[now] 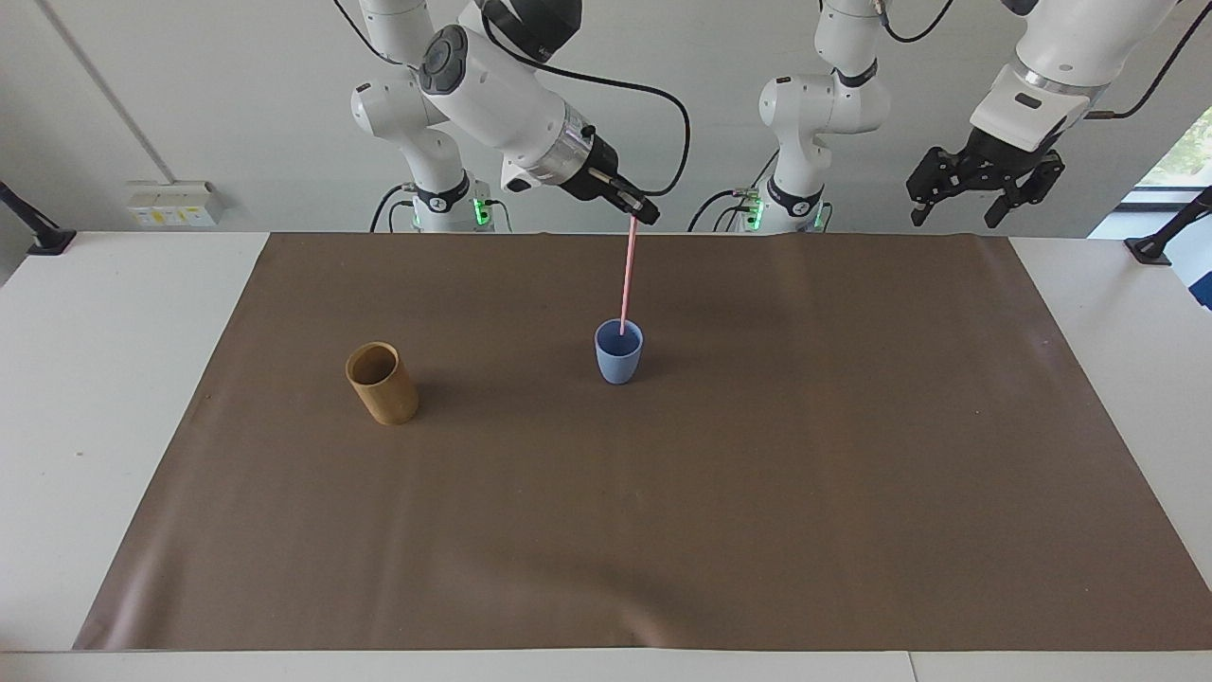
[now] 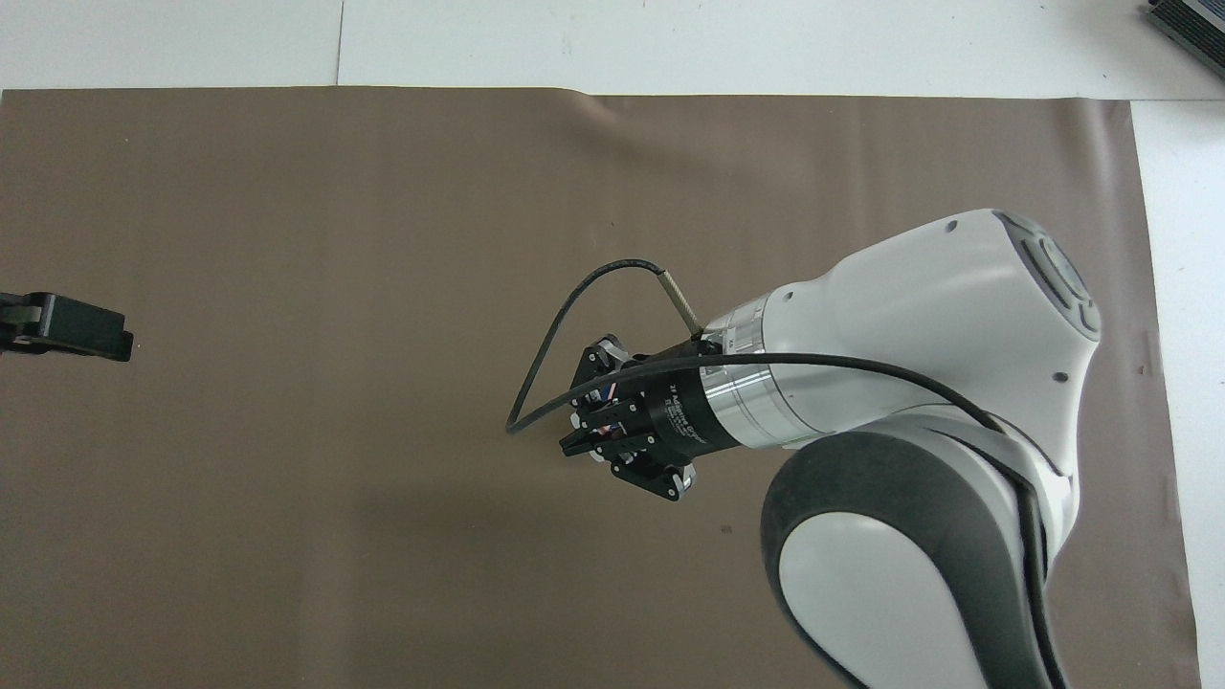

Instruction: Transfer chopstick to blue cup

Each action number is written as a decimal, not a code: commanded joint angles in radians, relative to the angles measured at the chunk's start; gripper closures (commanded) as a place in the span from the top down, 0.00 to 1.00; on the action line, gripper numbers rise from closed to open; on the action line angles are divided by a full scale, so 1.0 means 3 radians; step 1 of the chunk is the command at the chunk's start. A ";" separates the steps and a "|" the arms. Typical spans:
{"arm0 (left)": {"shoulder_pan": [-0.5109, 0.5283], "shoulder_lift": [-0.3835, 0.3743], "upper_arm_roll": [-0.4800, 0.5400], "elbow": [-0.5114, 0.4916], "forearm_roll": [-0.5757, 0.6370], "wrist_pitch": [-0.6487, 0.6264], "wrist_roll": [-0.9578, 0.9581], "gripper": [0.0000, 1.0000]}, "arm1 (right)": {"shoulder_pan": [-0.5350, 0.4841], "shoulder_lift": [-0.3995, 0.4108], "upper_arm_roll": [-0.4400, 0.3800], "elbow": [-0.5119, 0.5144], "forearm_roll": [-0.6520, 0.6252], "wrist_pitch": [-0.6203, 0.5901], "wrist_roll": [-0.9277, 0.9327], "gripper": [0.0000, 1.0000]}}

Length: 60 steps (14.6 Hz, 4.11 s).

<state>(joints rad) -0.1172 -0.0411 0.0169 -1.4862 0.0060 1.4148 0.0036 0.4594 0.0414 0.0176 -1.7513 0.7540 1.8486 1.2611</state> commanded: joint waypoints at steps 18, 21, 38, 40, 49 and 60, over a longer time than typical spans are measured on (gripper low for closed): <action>-0.0013 -0.0042 0.0020 -0.0037 -0.0010 -0.0001 0.0003 1.00 | -0.0018 0.0184 -0.0013 -0.0406 0.0181 0.0209 -0.0507 0.22; -0.0013 -0.0042 0.0020 -0.0037 -0.0010 -0.0002 0.0003 1.00 | -0.0018 0.0194 -0.0013 -0.0385 0.0171 0.0204 -0.0436 1.00; -0.0013 -0.0042 0.0020 -0.0037 -0.0010 0.0004 0.0003 1.00 | -0.0671 -0.0250 -0.0064 -0.0022 -0.2246 -0.0047 -0.2314 1.00; -0.0013 -0.0042 0.0020 -0.0037 -0.0010 -0.0002 0.0003 1.00 | -0.0901 -0.0311 -0.0059 -0.0022 -0.2375 -0.0062 -0.2897 1.00; -0.0013 -0.0042 0.0020 -0.0042 -0.0010 -0.0007 0.0003 1.00 | -0.1500 -0.0307 -0.0064 0.0688 -0.2595 -0.0905 -0.3871 1.00; -0.0013 -0.0047 0.0020 -0.0052 -0.0010 -0.0007 -0.0007 1.00 | -0.1577 -0.0465 -0.0110 0.0535 -0.2595 -0.1136 -0.4110 1.00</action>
<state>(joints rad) -0.1172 -0.0411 0.0169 -1.4871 0.0060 1.4142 0.0036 -0.0068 -0.0728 -0.0212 -1.5622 0.0020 1.5125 0.0984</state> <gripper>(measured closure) 0.000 0.000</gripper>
